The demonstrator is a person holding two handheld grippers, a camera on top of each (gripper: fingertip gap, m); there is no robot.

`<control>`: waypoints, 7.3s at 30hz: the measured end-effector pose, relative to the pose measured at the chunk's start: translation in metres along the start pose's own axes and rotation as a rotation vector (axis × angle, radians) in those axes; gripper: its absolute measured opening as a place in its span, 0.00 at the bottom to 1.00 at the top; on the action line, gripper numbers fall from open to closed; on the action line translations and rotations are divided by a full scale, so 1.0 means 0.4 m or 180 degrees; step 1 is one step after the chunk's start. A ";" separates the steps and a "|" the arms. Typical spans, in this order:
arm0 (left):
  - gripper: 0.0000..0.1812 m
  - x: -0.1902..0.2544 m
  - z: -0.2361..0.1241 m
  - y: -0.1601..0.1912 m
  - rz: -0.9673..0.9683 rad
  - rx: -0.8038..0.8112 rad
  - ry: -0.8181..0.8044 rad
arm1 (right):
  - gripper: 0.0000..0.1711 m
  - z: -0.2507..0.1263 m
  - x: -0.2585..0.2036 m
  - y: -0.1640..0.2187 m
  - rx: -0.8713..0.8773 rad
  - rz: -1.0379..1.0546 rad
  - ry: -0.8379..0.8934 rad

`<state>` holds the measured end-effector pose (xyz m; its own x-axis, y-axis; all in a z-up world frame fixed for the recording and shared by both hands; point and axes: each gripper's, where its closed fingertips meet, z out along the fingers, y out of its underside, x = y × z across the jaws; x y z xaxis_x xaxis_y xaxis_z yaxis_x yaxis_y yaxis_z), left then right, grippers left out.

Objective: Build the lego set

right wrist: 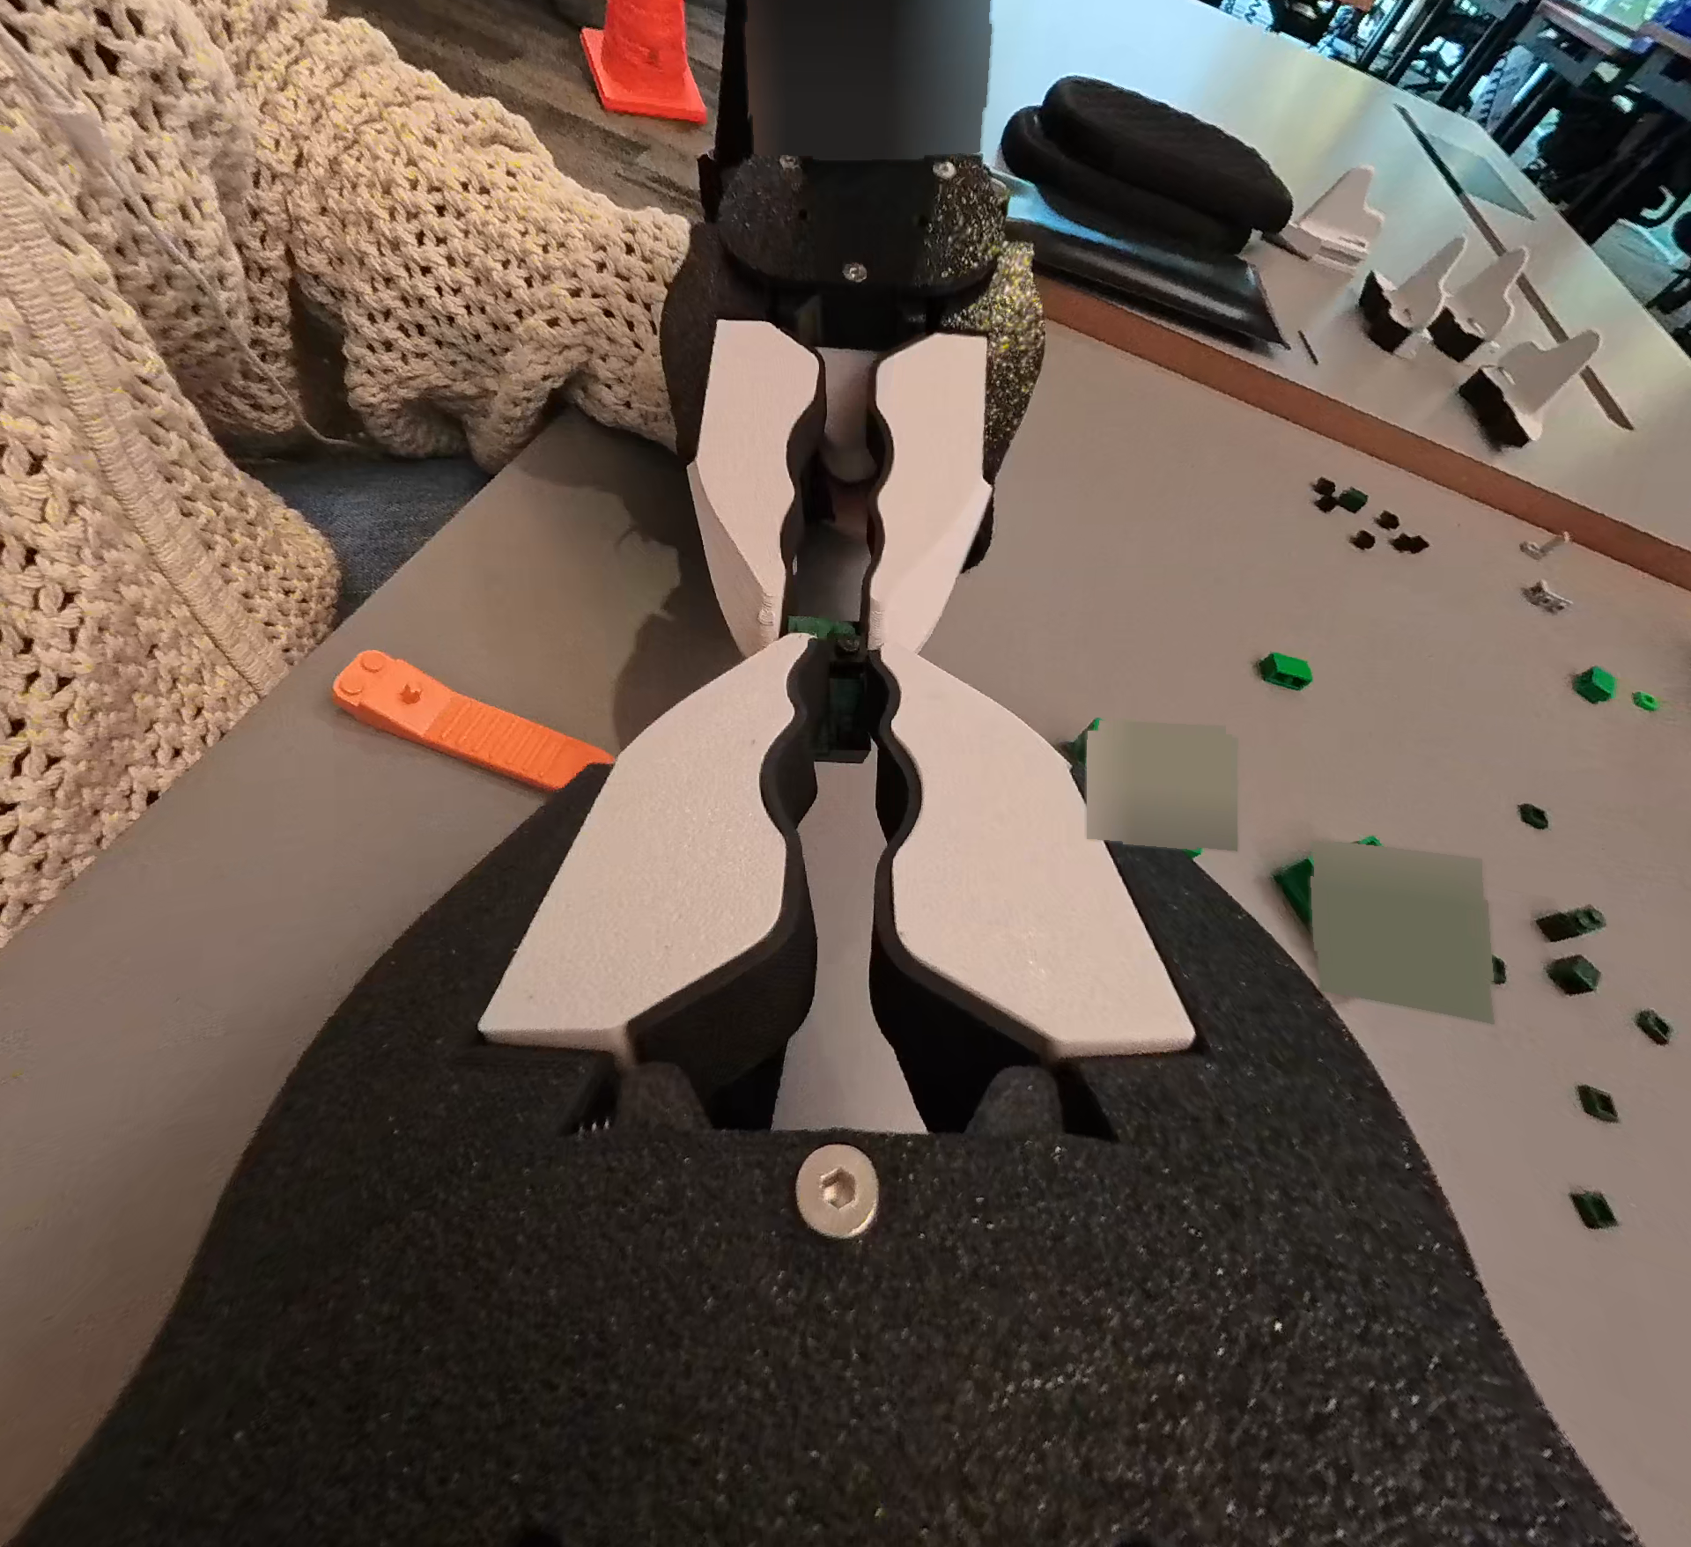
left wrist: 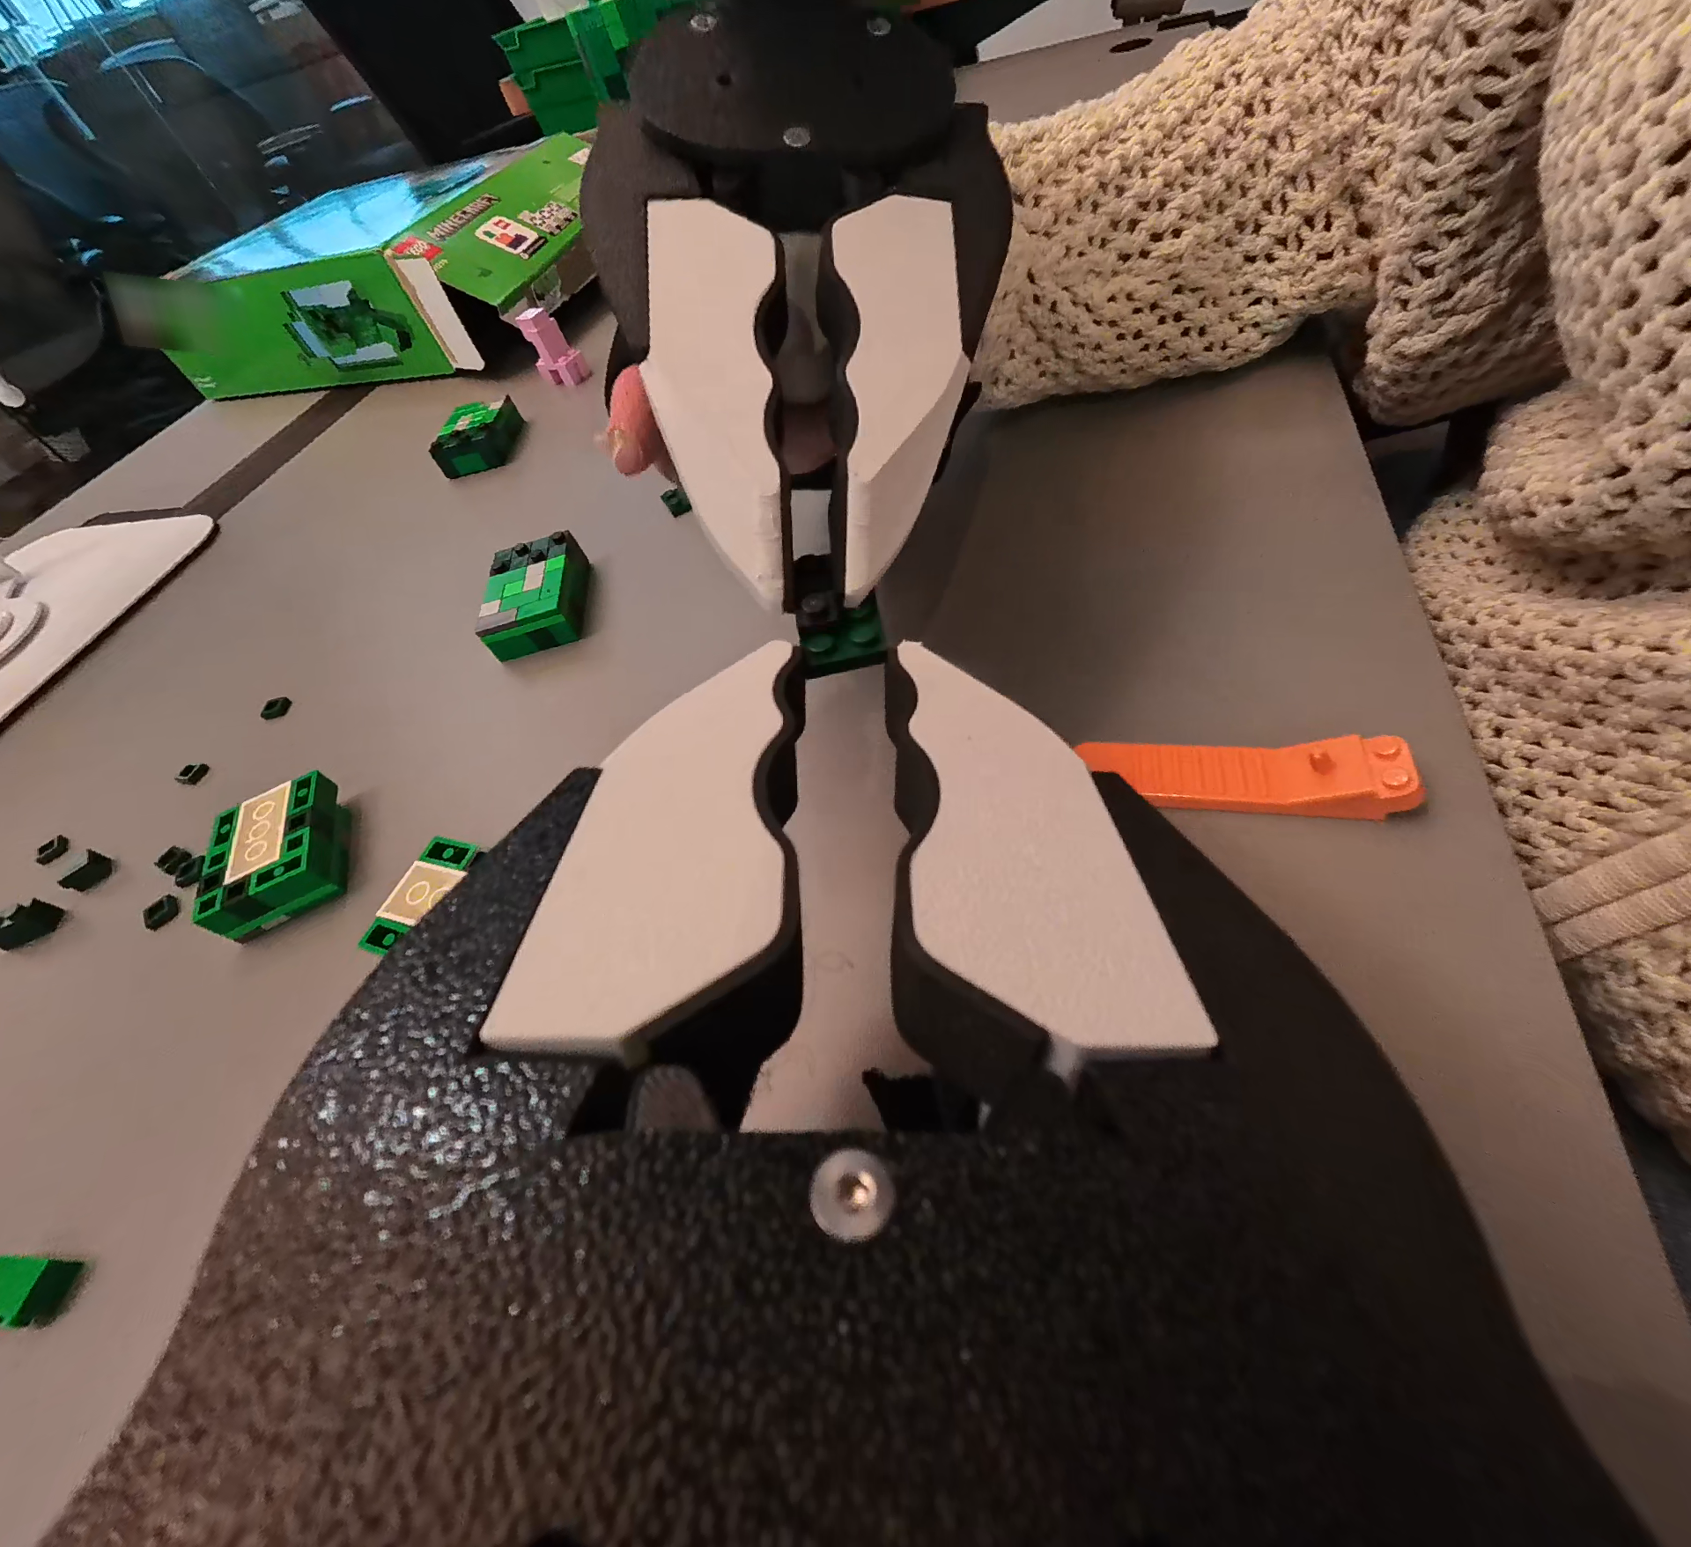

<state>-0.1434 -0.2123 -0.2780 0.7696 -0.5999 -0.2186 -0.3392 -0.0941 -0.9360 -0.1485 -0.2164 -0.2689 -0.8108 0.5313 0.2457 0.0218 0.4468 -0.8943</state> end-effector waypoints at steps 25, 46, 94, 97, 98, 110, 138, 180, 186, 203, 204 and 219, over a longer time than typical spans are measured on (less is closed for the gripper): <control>0.09 -0.068 -0.022 0.010 -0.0515 -0.0007 -0.0390 | 0.14 0.012 0.054 -0.015 -0.0951 -0.2789 0.1868; 0.09 -0.052 -0.012 0.015 -0.0436 -0.0110 -0.0299 | 0.09 0.032 0.067 0.027 -0.1289 -0.2969 0.1767; 0.01 -0.058 -0.006 0.012 0.0970 -0.0337 -0.1016 | 0.05 0.016 0.056 0.041 -0.0788 -0.1179 0.0850; 0.09 -0.076 -0.014 -0.002 0.0378 -0.0098 -0.0978 | 0.05 0.014 0.088 0.028 -0.0812 -0.1471 0.1279; 0.13 -0.081 -0.017 -0.010 0.0182 0.0002 -0.0964 | 0.05 0.010 0.102 0.023 -0.0836 -0.1589 0.1462; 0.13 -0.098 -0.021 -0.031 -0.0734 0.0347 -0.0720 | 0.05 0.007 0.132 -0.019 -0.1159 -0.2800 0.2348; 0.12 -0.105 -0.020 -0.034 -0.0799 0.0391 -0.0834 | 0.05 0.002 0.145 -0.024 -0.1455 -0.3427 0.2686; 0.06 -0.081 -0.021 -0.037 0.0388 0.0190 -0.1129 | 0.05 -0.017 0.075 0.008 -0.0457 -0.1457 0.1233; 0.10 -0.044 -0.012 -0.061 0.0417 0.0407 -0.0828 | 0.05 -0.028 0.028 -0.019 0.0186 -0.0881 0.0652; 0.06 0.000 -0.013 -0.094 0.0595 0.0657 -0.0575 | 0.05 -0.036 -0.006 -0.051 0.0477 -0.0902 0.0382; 0.06 0.001 -0.013 -0.095 0.0592 0.0668 -0.0565 | 0.05 -0.036 -0.007 -0.053 0.0476 -0.0903 0.0371; 0.03 -0.008 -0.021 -0.106 0.0385 0.0766 -0.0577 | 0.05 -0.033 0.010 -0.074 0.0341 -0.1048 0.0582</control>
<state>-0.1362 -0.2132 -0.2354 0.8227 -0.4418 -0.3577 -0.3132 0.1730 -0.9338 -0.1449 -0.2181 -0.2363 -0.6465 0.4958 0.5799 -0.2911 0.5423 -0.7881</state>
